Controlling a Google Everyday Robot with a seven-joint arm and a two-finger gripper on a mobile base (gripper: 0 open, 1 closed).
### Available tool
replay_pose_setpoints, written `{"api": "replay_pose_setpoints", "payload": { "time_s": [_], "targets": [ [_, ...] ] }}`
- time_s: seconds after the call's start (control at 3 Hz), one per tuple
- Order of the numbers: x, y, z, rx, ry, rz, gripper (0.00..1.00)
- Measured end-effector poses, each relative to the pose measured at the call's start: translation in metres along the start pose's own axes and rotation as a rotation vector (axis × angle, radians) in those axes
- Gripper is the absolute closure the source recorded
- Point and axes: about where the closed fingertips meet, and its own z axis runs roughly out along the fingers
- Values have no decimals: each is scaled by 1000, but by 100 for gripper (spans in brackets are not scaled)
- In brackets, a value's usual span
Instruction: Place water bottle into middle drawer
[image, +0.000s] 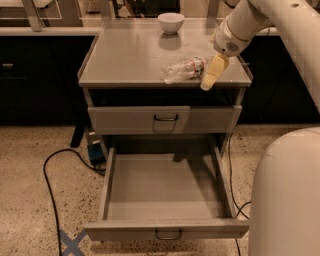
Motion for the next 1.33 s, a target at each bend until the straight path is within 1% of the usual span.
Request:
{"api": "replay_pose_setpoints", "payload": {
  "time_s": [0.33,0.67,1.0,1.33],
  "targets": [
    [-4,-13,32,-38,-34,-30,0],
    [-7,-20,68,-78,-81,-52,0],
    [-13,-23,92,-104,-105,-77,0],
    [-14,-26,93,-97,-110,-76,18]
  ]
}}
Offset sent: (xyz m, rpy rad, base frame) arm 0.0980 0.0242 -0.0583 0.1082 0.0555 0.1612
